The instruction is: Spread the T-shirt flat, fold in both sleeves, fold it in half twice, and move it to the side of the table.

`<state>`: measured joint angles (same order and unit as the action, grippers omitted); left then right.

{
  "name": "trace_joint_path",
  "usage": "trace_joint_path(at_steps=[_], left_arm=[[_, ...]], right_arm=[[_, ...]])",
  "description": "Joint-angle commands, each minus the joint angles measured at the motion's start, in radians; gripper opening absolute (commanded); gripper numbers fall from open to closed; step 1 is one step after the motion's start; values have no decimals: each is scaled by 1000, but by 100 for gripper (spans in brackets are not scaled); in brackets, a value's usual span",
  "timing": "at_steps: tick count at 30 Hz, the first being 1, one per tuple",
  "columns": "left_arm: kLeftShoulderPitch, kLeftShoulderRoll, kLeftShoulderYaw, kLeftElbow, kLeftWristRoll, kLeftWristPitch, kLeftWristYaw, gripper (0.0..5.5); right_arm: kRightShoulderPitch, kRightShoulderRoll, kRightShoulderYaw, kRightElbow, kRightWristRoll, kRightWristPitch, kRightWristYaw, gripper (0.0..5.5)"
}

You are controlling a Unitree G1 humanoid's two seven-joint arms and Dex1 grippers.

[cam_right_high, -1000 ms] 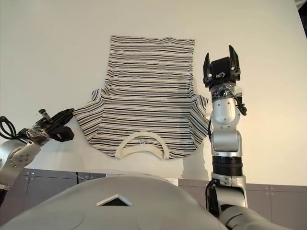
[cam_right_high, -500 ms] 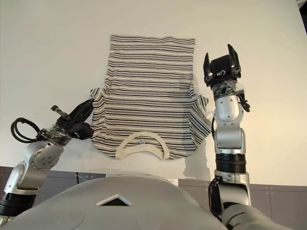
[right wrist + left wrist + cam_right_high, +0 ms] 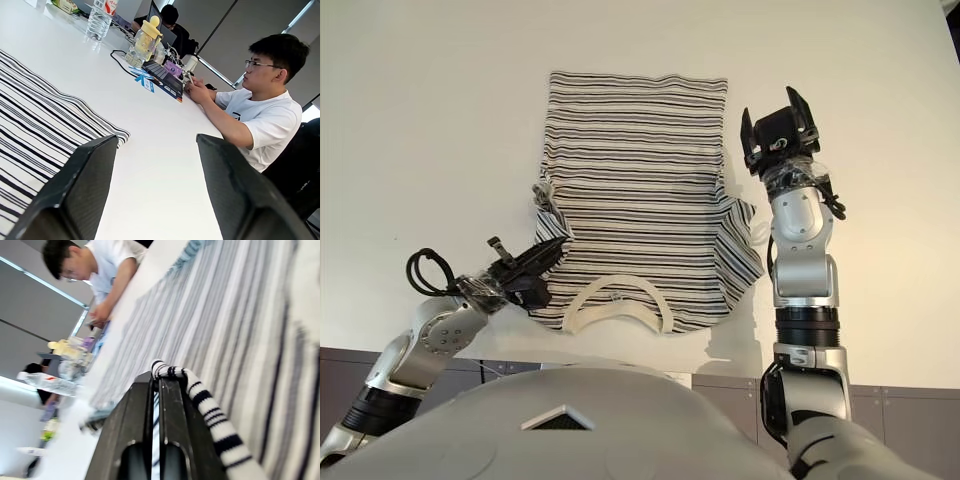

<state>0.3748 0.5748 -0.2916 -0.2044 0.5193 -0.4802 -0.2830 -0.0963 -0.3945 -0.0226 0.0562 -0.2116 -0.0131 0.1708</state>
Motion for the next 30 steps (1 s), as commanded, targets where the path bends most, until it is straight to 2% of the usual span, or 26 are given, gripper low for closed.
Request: trace_joint_path(at_steps=[1,3,11,13,16,18,22,26,30], left_arm=[[-15,12,-36,41,-16,14,-61,10],[-15,19,-40,51,-22,14,-72,10],[23,21,8,31,-52,7,-40,151],[35,-14,71,-34,-117,44,-10,187],[20,-121,223,-229,-275,226,50,187],[17,-196,260,-332,-305,327,97,187],[98,-436,367,-404,-290,505,332,187],[163,-602,335,-363,-277,534,471,187],[165,-655,277,-312,-243,513,523,187]], right_arm=[[-47,-17,1,36,5,-18,16,288],[-52,-17,1,41,5,-22,16,288],[-35,-54,-21,24,8,-36,38,288],[-19,-78,-20,7,3,-52,55,288],[79,-206,-8,-56,-36,-173,144,288],[154,-316,-29,-55,-53,-300,197,288],[328,-601,-98,159,-158,-827,170,288],[367,-686,-91,365,-319,-1097,45,288],[352,-747,-9,474,-385,-1261,46,288]])
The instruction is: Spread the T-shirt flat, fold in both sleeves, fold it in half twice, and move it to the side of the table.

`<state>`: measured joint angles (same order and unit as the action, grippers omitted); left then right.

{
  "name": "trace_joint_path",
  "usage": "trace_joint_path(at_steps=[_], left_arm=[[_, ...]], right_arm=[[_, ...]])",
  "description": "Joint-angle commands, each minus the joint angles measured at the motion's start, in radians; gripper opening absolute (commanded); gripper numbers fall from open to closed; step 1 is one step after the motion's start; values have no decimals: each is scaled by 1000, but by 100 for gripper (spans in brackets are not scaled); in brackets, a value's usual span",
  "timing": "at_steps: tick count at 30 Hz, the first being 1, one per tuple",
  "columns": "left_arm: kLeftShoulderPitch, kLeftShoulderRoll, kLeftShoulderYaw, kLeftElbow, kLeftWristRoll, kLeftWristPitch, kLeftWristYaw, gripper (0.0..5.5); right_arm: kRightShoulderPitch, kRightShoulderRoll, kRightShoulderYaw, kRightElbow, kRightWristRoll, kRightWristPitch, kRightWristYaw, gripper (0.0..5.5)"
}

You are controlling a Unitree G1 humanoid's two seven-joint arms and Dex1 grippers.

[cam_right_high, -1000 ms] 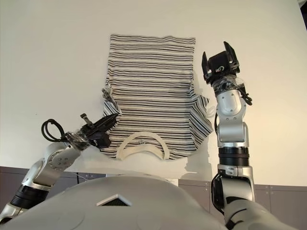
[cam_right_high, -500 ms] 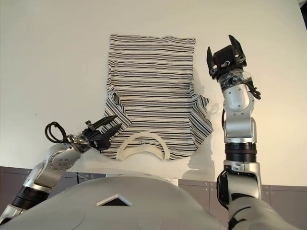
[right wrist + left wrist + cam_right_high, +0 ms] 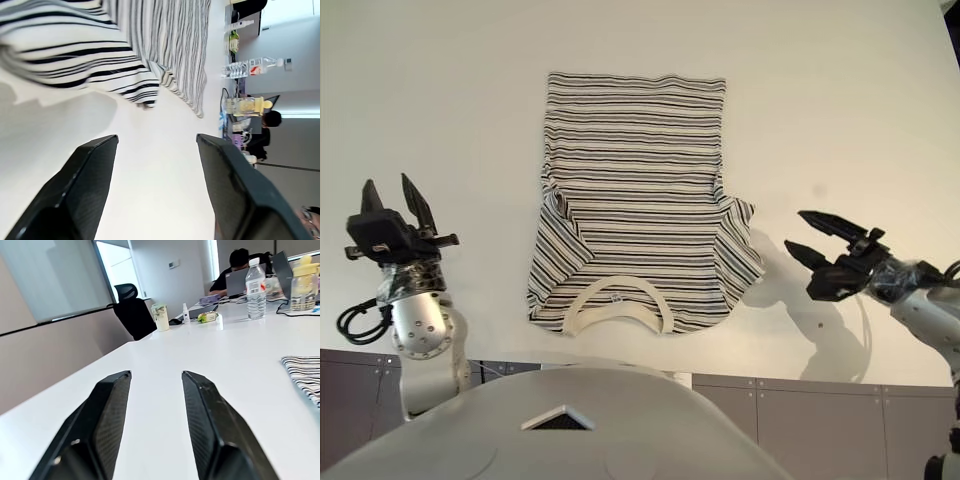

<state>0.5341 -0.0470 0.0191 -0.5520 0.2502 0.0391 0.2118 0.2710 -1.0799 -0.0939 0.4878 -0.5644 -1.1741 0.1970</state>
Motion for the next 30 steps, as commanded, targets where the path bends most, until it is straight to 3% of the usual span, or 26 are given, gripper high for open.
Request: trace_joint_path(at_steps=[1,5,17,30], left_arm=[[0,-33,-33,43,30,-10,31,187],[-39,-16,23,64,15,-4,32,187],[-97,36,47,137,11,5,-15,187],[-74,24,30,186,23,-26,5,187]], right_arm=[[-23,-70,85,52,-38,-125,28,288],[14,-36,127,-13,-56,-106,44,288],[113,163,120,-191,-141,220,-121,288],[129,149,67,-216,-91,303,-245,288]])
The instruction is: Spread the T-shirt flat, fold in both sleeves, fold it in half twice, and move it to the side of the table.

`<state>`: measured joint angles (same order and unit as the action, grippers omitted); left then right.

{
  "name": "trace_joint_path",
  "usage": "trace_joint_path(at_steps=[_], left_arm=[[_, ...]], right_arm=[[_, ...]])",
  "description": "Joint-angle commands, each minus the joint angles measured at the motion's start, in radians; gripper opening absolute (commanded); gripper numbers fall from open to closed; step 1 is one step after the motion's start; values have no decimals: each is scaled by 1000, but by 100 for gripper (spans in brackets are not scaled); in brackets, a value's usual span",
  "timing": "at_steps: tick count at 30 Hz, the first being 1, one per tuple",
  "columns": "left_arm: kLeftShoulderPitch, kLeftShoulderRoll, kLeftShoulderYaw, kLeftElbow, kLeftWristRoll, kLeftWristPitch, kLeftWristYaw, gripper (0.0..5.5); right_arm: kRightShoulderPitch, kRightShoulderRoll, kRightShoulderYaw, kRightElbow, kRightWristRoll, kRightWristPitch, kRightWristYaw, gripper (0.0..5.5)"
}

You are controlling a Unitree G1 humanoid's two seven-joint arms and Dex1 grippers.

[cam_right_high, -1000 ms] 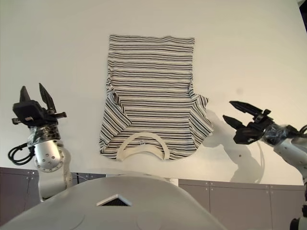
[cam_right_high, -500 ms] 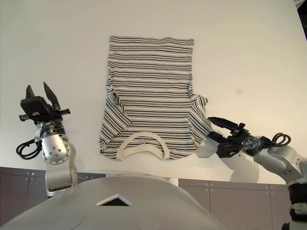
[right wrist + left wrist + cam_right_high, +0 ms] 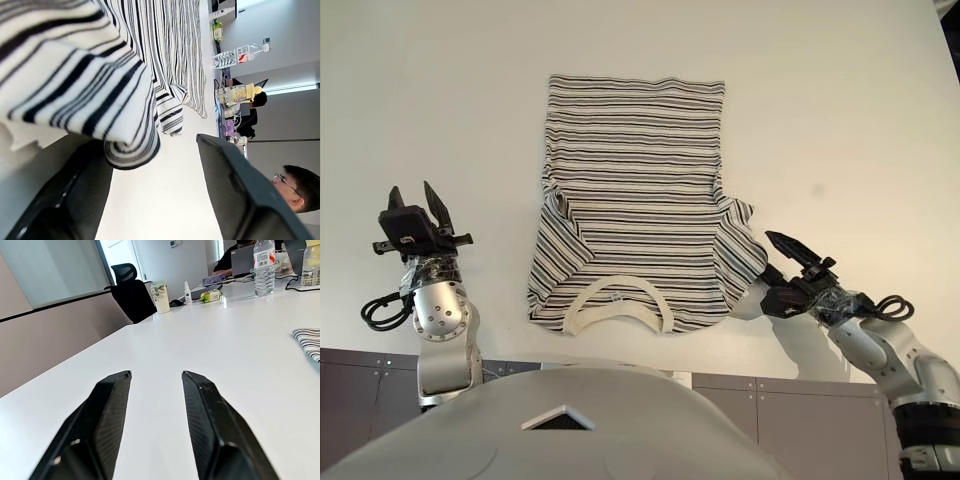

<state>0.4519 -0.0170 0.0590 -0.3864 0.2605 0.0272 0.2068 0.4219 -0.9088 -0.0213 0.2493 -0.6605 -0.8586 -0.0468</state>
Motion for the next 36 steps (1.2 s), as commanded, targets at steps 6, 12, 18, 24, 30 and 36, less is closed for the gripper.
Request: trace_joint_path(at_steps=[6,12,18,24,30,36], left_arm=[[18,-12,-20,33,17,-25,19,187],[38,-20,-21,36,23,-34,28,187],[36,-26,-22,43,28,-36,28,187],[18,-30,-23,57,33,-39,33,187],[1,-25,-12,72,33,-48,35,187],[4,-33,-13,87,35,-62,47,187]], right_arm=[[2,-64,5,47,-73,-84,-50,288],[6,-100,-55,176,-160,-42,-253,288],[83,-164,4,57,-230,-216,-287,288],[5,-145,39,98,-221,-198,-251,288],[-68,-106,89,78,-210,-155,-219,288],[-64,-68,75,91,-106,-83,-182,288]])
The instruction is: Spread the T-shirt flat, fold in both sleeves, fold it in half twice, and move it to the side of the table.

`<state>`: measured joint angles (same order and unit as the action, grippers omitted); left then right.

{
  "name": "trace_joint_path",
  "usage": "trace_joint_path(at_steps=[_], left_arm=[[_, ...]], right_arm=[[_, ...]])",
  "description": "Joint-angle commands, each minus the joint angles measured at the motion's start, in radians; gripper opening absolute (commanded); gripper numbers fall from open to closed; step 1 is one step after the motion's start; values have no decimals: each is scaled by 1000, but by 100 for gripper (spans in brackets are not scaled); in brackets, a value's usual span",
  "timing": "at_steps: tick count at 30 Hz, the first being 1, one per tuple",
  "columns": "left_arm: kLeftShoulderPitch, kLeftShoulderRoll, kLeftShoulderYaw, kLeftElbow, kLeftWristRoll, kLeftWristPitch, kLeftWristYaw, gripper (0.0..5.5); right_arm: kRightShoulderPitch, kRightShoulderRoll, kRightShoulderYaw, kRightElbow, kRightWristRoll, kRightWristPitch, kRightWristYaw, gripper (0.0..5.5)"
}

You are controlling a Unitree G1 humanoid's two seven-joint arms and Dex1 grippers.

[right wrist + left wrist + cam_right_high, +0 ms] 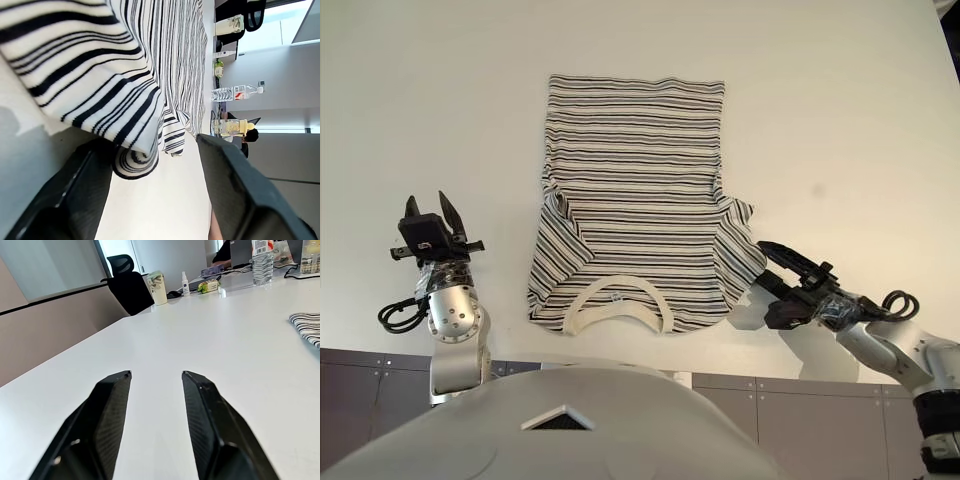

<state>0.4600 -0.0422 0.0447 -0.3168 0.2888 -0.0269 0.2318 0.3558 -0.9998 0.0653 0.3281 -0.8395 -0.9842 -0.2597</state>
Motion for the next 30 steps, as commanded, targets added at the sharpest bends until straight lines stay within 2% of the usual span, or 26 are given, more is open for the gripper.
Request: trace_joint_path(at_steps=[1,11,25,30], left_arm=[[-6,-8,1,20,7,-9,24,187],[15,-8,-4,30,6,-27,31,187],[25,-5,-4,35,9,-26,29,190],[36,-3,0,32,9,-29,31,190]], right_arm=[[5,24,-20,13,90,48,33,288],[72,-10,-36,-36,54,0,8,288],[75,8,-59,-52,65,49,2,27],[83,3,-113,-77,70,43,-39,14]])
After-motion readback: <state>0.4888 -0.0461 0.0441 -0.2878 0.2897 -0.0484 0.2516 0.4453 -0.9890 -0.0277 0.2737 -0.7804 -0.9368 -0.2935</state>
